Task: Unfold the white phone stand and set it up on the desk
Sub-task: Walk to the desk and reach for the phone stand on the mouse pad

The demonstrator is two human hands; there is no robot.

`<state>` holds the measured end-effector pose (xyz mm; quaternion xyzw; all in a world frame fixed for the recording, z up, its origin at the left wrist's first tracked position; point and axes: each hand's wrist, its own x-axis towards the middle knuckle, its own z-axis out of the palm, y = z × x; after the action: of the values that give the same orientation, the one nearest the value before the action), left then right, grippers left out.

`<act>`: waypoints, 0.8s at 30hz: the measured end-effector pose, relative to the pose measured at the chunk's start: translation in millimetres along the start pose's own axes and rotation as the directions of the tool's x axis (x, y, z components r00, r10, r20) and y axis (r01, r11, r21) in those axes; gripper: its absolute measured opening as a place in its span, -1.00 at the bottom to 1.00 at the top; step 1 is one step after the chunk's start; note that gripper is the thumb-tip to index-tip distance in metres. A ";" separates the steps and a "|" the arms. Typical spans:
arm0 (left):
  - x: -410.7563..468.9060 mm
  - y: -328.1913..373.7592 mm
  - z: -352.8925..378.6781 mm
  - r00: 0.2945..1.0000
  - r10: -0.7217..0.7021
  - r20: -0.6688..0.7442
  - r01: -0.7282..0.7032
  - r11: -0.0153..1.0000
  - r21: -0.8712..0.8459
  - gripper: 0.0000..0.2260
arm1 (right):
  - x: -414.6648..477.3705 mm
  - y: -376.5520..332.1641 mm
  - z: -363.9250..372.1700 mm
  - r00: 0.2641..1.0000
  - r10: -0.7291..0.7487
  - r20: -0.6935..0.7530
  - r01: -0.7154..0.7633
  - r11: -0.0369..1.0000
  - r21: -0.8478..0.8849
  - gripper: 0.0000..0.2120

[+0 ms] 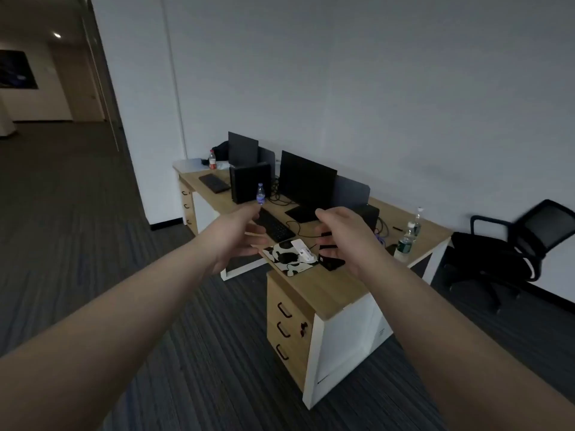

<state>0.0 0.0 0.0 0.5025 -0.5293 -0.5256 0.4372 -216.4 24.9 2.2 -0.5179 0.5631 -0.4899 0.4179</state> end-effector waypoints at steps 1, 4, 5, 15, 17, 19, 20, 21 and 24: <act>4.6 0.7 -8.1 1.000 -0.009 -0.006 0.009 1.000 -0.004 -0.62 | 6.8 -0.9 9.5 1.000 0.003 -0.006 -0.003 1.000 -0.007 -0.87; 32.4 3.6 -39.9 1.000 -0.006 0.003 0.006 1.000 -0.008 -0.64 | 36.8 -3.3 39.4 0.999 0.020 -0.031 -0.019 1.000 0.007 -0.75; 40.6 6.7 -48.9 1.000 0.000 0.008 0.001 1.000 -0.009 -0.67 | 45.5 -5.3 48.6 0.999 0.018 -0.028 -0.018 1.000 0.009 -0.74; 140.8 23.7 -140.8 0.999 -0.025 0.031 0.026 0.999 -0.019 -0.63 | 131.3 -28.9 140.5 0.996 0.000 -0.084 0.000 1.000 0.006 -0.73; 155.5 21.4 -150.7 0.999 -0.022 0.036 0.024 0.999 -0.035 -0.62 | 145.6 -31.0 148.9 0.996 0.003 -0.091 -0.004 1.000 -0.001 -0.73; 171.2 18.8 -158.0 0.998 -0.019 0.054 0.021 0.999 -0.033 -0.65 | 161.6 -32.8 156.1 0.996 0.009 -0.090 -0.010 1.000 -0.011 -0.73; 180.1 17.6 -161.7 0.998 -0.020 0.056 0.022 0.999 -0.031 -0.67 | 170.3 -33.7 159.9 0.996 0.012 -0.086 -0.013 1.000 -0.015 -0.74; 187.7 17.0 -164.4 0.998 -0.023 0.052 0.025 0.999 -0.032 -0.69 | 178.5 -33.6 162.9 0.996 0.011 -0.084 -0.013 1.000 -0.019 -0.74; 220.9 14.0 -176.2 0.999 -0.028 0.031 0.030 0.998 -0.050 -0.71 | 214.8 -28.7 177.1 0.996 0.024 -0.085 -0.026 1.000 -0.013 -0.73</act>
<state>148.7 -240.4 11.0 0.4910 -0.5150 -0.5527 0.4340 -62.8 -208.9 8.1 -0.4926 0.5902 -0.5020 0.3962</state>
